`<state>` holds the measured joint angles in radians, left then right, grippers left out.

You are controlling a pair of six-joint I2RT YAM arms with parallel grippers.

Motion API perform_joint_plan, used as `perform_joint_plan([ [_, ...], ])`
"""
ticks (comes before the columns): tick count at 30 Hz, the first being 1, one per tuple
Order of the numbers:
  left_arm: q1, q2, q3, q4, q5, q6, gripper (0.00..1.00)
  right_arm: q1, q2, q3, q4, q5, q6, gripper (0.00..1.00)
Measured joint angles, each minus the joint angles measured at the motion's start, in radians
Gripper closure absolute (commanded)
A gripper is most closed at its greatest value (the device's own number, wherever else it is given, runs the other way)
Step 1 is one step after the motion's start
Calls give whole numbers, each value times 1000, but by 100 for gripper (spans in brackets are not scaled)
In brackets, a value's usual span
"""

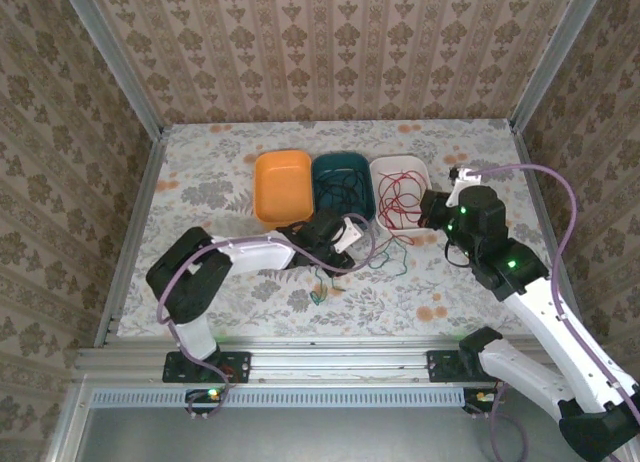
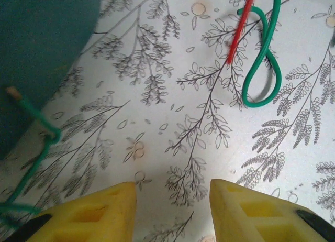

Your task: Untangle the cables

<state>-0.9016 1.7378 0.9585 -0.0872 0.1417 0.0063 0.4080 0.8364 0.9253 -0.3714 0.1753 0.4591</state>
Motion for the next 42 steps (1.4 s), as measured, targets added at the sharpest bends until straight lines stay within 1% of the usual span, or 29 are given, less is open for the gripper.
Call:
perform_joint_plan([
  [3, 8, -55, -35, 2, -12, -13, 58, -21, 13, 70, 11, 10, -36, 97],
  [8, 23, -119, -68, 10, -32, -38, 55, -78, 72, 170, 86, 33, -73, 97],
  [16, 84, -228, -94, 38, -38, -84, 52, -165, 300, 257, 220, 58, -99, 97],
  [20, 101, -248, -105, 40, -38, -93, 51, -179, 396, 287, 237, 58, -101, 97],
  [24, 101, -249, -118, 38, -37, -93, 50, -179, 472, 358, 208, 58, -117, 98],
  [27, 101, -249, -121, 38, -33, -97, 50, -179, 503, 356, 208, 62, -120, 98],
  [32, 101, -249, -121, 39, -22, -101, 48, -179, 541, 268, 208, 62, -115, 99],
  [36, 97, -248, -121, 35, -7, -101, 47, -179, 536, 212, 209, 61, -116, 99],
  [40, 76, -234, -107, 24, -3, -97, 47, -179, 451, 192, 209, 64, -126, 98],
  [42, 65, -221, -97, 25, -2, -96, 47, -179, 368, 192, 213, 88, -144, 98],
])
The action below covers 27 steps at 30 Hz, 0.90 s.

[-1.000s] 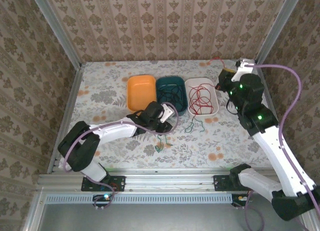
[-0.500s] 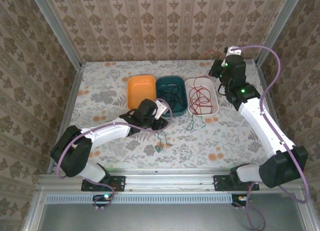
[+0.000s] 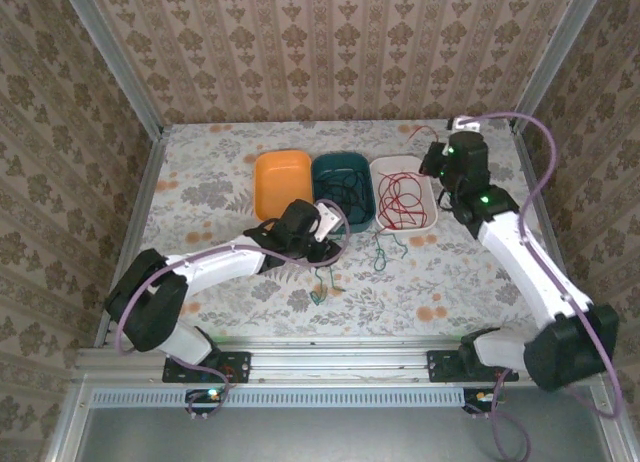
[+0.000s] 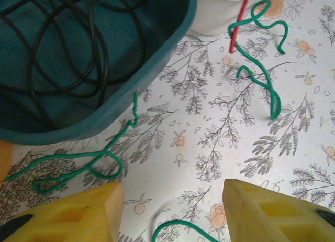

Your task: Untangle the cables

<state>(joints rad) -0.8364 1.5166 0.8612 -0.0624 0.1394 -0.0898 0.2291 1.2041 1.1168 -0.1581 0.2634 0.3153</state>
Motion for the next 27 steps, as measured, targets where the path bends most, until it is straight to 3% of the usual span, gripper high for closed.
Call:
perform_joint_plan([
  [5, -10, 32, 13, 2, 4, 0, 47, 0, -169, 6, 23, 85, -61, 97],
  [10, -11, 44, 14, 2, 6, 0, 46, 0, -190, 27, 37, 95, -123, 97],
  [20, -21, 44, 17, 0, 6, 0, 47, 0, -11, 34, 58, 12, -148, 96],
  [27, -21, 39, 16, -4, -8, 0, 46, 0, 147, -5, 64, -13, -78, 96],
])
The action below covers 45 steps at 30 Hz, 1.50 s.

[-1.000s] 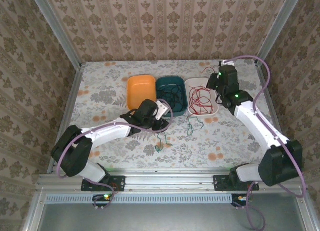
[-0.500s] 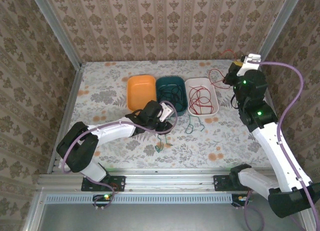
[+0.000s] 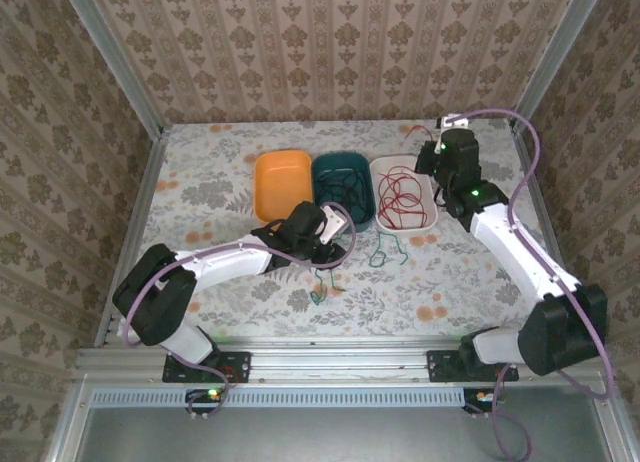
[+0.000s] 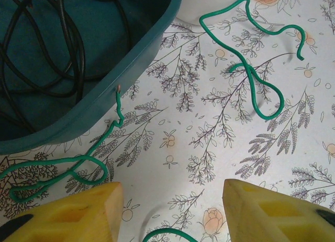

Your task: Untangle the cables

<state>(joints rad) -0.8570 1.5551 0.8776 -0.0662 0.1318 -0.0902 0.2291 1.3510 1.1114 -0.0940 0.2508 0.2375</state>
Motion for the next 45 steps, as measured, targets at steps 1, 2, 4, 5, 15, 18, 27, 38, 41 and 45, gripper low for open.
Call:
perform_joint_plan([
  [1, 0, -2, 0, 0, -1, 0, 46, 0, 22, -6, 0, 0, 13, 96],
  [2, 0, -4, 0, 0, -2, 0, 46, 0, 47, -10, -5, 0, 30, 96],
  [4, 0, -6, 0, 0, -2, 0, 46, 0, 101, -10, -18, -2, 58, 96],
  [5, 0, -6, 0, 0, -2, 0, 46, 0, 135, -9, -30, -7, 78, 96],
  [15, 41, -34, -16, 5, -4, -23, 45, 0, 334, -8, -188, -72, 215, 70],
  [18, 55, -47, -19, 3, -4, -22, 42, 0, 317, -8, -198, -76, 237, 54],
  [27, -59, 81, 132, -75, 0, 59, 32, 0, 107, -8, -222, -13, 246, 41],
  [38, -143, 415, 453, -142, 28, 128, 61, 0, -88, -86, -255, 32, 246, 41],
  [41, -143, 446, 469, -167, 37, 132, 70, 0, -131, -110, -257, 34, 246, 41],
  [45, -143, 464, 472, -187, 68, 136, 77, 0, -171, -126, -277, 38, 246, 41],
])
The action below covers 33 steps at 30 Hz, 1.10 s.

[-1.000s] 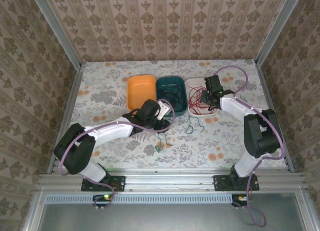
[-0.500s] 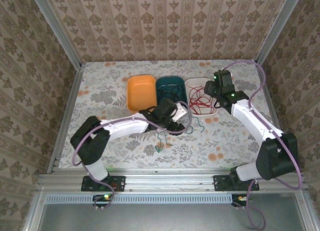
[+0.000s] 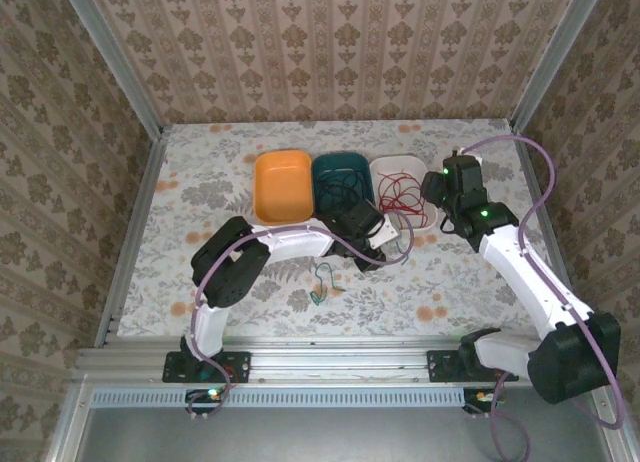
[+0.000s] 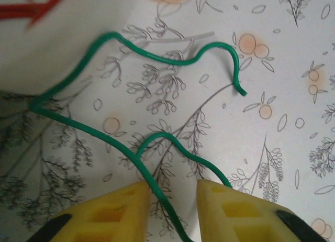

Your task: Untangle the cables

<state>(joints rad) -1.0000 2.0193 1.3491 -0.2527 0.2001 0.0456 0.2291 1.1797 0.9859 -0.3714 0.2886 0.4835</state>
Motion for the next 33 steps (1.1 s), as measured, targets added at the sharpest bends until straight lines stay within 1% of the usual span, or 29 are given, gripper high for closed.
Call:
perform_joint_plan([
  [1, 0, 2, 0, -3, 7, -1, 81, 0, -6, -1, -3, 2, 0, 41],
  [4, 0, 2, 0, -4, 25, -2, 100, 0, -20, -2, -5, 11, 0, 42],
  [8, 0, 0, -4, 6, 40, 8, 100, 0, -27, -2, -8, 19, 1, 42],
  [10, 0, -23, -34, 29, 39, 8, 100, 0, -28, -2, -8, 23, 3, 42],
  [13, 0, -135, -143, 55, 13, 8, 100, 0, -29, -2, -8, 31, 8, 42],
  [15, 12, -253, -228, 82, 2, -4, 100, 0, -29, -3, -7, 34, 11, 43],
  [16, 32, -333, -277, 103, 11, -32, 100, 0, -29, -6, -3, 33, 11, 43],
  [18, 108, -461, -344, 154, 44, -97, 100, 0, -30, -15, 6, 10, 5, 44],
  [19, 172, -515, -369, 184, 59, -140, 100, 5, -30, -19, 11, -9, -5, 44],
  [21, 296, -576, -396, 224, 74, -208, 100, 36, -30, -24, 26, -40, -31, 44],
  [23, 422, -594, -411, 249, 61, -266, 100, 103, -29, -24, 38, -73, -68, 44],
  [27, 557, -523, -406, 253, 50, -339, 100, 256, -4, -24, 64, -172, -135, 44],
  [28, 585, -484, -394, 248, 44, -356, 93, 292, 14, -24, 67, -212, -150, 44],
  [29, 609, -446, -380, 240, 37, -370, 73, 323, 34, -24, 67, -250, -165, 44],
  [32, 652, -369, -340, 211, 5, -390, 39, 415, 119, -15, 43, -368, -206, 44],
  [33, 653, -364, -333, 200, -8, -390, 34, 443, 150, -8, 29, -402, -219, 44],
])
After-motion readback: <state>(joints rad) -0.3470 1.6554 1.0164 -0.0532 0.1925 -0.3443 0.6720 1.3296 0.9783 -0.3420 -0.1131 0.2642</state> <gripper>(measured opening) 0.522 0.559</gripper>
